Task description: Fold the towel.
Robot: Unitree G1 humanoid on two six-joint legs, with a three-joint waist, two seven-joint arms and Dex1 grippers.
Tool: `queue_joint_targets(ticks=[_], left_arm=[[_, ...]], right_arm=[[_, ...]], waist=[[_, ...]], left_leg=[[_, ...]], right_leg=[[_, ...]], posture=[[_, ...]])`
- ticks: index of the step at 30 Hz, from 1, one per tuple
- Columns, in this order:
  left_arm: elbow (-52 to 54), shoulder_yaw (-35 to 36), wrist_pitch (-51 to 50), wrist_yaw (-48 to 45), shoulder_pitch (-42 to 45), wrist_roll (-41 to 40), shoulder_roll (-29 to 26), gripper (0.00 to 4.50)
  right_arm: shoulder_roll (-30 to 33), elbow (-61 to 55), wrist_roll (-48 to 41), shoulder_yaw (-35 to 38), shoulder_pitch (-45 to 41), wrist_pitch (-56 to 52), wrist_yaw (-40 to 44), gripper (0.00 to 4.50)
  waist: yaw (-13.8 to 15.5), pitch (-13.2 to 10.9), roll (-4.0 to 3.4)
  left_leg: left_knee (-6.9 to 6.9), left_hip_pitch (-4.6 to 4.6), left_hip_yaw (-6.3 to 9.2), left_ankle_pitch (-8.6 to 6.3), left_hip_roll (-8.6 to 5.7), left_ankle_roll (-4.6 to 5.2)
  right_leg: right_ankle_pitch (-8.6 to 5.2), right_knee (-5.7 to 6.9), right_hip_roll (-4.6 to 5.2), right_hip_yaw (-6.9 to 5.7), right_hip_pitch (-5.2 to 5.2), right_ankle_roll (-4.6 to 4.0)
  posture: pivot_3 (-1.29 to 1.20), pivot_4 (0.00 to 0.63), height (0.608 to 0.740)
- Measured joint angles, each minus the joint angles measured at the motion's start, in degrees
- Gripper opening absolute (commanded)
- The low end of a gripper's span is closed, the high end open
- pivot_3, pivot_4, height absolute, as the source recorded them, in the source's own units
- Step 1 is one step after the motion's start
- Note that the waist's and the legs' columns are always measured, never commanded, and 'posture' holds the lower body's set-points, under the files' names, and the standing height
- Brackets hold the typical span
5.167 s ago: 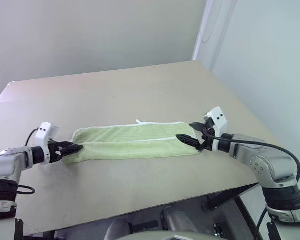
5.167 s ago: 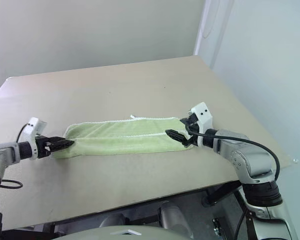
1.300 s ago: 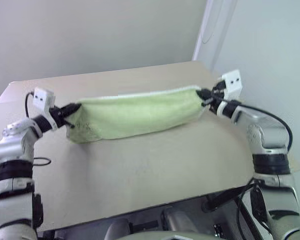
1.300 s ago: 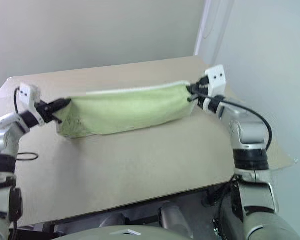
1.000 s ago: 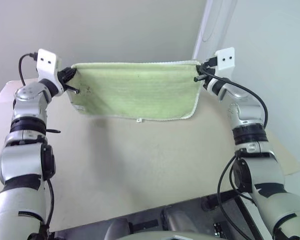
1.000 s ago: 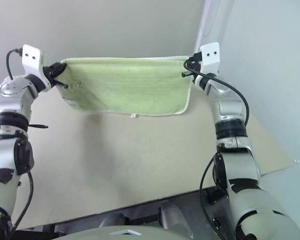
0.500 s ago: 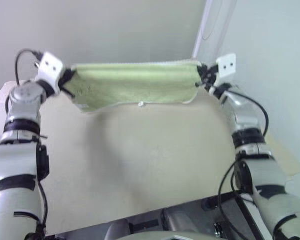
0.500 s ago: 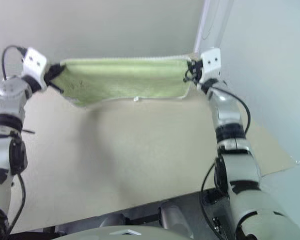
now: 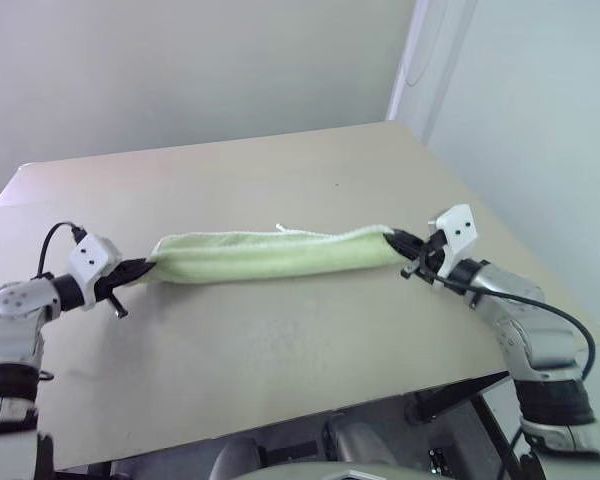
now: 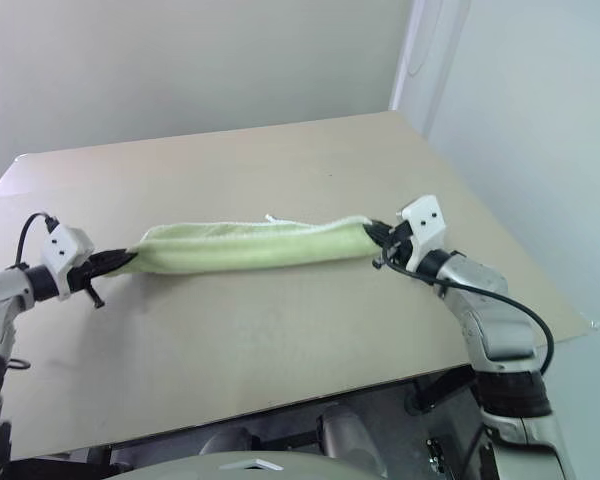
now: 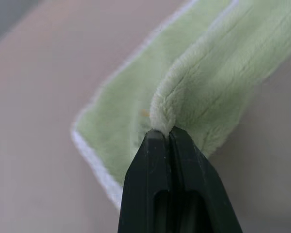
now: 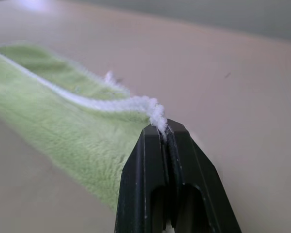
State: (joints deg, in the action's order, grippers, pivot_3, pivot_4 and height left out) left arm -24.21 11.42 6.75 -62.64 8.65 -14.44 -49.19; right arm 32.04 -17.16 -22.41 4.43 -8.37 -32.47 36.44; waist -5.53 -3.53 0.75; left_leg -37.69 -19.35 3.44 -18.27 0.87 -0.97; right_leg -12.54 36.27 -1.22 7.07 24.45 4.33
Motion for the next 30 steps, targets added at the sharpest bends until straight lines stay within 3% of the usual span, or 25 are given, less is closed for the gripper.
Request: queue_joint_targets(ticks=[5, 10, 17, 30], left_arm=[[10.74, 3.3, -7.67, -2.25, -9.72, -3.21, -3.59, 0.0], [14.57, 5.18, -10.94, -2.8, -13.2, -4.56, -4.38, 0.0], [7.49, 4.67, -6.74, 4.32, -3.18, -1.38, -0.37, 0.0], [-7.08, -1.16, -0.61, 6.95, 6.81, 3.25, 2.62, 0.0]], right_arm=[[2.62, -5.68, -2.48, -0.4, 6.67, -4.52, 2.44, 0.04], [4.74, -8.38, -3.72, -0.37, 9.65, -6.24, 4.0, 0.04], [1.48, -1.94, -0.12, -0.32, 1.22, -3.81, -2.27, 0.04], [-4.22, 13.79, 6.88, -4.93, -9.32, 2.05, -6.99, 0.04]], waist=[[-0.09, -0.04, 0.0], [-0.09, -0.07, 0.08], [-0.11, -0.06, 0.1], [-0.07, -0.06, 0.09]], left_leg=[[-0.28, 0.05, -0.04, -0.01, 0.01, -0.01], [-0.31, 0.07, -0.03, -0.01, 0.01, -0.02], [-0.31, 0.04, -0.04, -0.01, 0.01, -0.03], [-0.28, -0.02, -0.03, -0.03, -0.01, 0.03]], right_leg=[[-0.01, 0.01, 0.0, 0.0, -0.02, -0.04], [-0.01, -0.03, 0.0, -0.02, -0.02, -0.04], [0.02, -0.09, -0.01, -0.07, -0.03, -0.04], [0.1, -0.08, -0.02, -0.05, 0.0, -0.06]], posture=[[0.0, 0.0, 0.74], [0.0, 0.0, 0.74], [0.0, 0.0, 0.74], [0.0, 0.0, 0.74]])
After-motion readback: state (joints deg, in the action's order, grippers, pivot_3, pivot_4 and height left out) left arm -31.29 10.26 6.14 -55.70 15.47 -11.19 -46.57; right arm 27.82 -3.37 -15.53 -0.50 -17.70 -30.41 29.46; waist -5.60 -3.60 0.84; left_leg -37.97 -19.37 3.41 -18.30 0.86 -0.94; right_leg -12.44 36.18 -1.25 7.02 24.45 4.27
